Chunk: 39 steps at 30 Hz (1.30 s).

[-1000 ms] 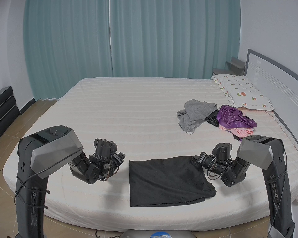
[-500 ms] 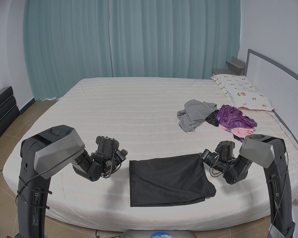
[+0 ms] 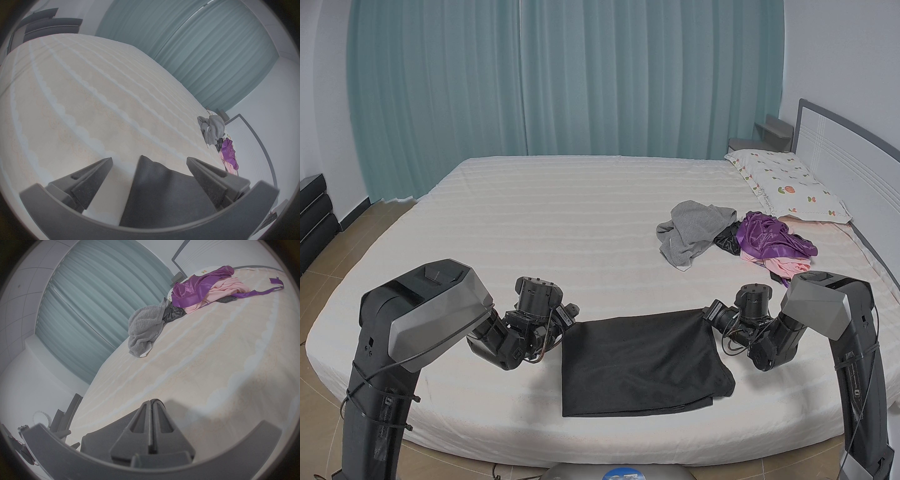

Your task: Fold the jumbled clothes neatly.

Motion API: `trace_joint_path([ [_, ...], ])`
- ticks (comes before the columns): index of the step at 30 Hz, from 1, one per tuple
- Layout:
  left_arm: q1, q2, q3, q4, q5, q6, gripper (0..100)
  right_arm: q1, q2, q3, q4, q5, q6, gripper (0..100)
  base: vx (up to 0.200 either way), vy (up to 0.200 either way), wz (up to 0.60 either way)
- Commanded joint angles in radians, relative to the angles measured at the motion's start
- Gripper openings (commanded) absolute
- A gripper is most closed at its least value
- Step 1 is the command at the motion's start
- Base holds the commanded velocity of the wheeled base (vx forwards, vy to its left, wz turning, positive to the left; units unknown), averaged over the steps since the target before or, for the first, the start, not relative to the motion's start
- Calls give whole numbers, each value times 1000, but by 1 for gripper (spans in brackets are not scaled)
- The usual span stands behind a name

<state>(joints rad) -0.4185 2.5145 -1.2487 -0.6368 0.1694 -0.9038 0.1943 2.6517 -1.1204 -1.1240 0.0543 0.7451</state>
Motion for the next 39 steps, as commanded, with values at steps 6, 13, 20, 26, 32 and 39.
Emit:
trace_joint_path([
  [6,-36,70,-67,0,47,43,100,2,4,-2,-2,-2,14,0,0,0,0],
  [13,-55,84,-94,5,58,48,100,5,4,-2,-3,-2,14,0,0,0,0],
  [20,-66,92,-135,62,53,43,0,5,2,-2,-11,-2,30,0,0,0,0],
  [26,-69,93,-155,106,61,40,0,7,4,-2,-11,-10,34,0,0,0,0],
  [32,-68,103,-173,100,99,34,0,7,2,1,-11,-11,34,0,0,0,0],
  [39,-52,113,-189,98,147,3,0,5,4,-2,-11,-11,34,0,0,0,0],
])
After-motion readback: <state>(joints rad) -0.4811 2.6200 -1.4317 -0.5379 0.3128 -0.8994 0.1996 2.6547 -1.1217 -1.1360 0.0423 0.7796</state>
